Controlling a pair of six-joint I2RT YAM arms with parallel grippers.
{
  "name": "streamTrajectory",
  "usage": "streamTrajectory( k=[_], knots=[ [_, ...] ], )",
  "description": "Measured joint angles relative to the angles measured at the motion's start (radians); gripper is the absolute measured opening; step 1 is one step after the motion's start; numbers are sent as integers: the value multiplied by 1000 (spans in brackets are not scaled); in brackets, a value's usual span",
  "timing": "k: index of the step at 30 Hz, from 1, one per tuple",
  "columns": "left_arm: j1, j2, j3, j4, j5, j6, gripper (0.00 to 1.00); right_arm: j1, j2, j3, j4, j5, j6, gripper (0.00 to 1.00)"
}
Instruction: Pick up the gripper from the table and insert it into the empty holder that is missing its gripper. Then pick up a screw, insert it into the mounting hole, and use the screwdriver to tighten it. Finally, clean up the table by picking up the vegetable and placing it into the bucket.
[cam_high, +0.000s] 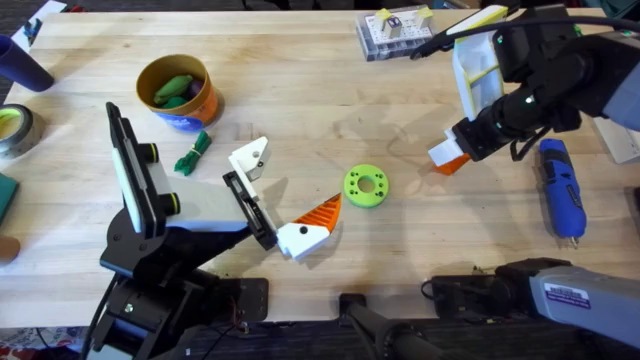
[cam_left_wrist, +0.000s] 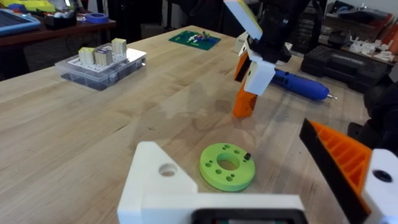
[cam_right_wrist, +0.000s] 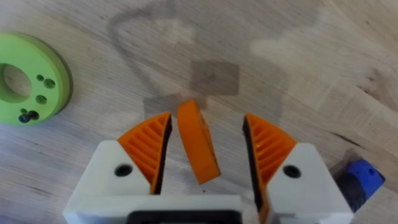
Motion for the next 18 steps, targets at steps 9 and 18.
streamTrajectory(
  k=[9,18],
  knots=[
    [0,4,2,0,0,0,990,0,1,-1,-30,1,0,721],
    [0,4,3,0,0,0,990,4,0,50,-118,2,-73,721]
  ],
)
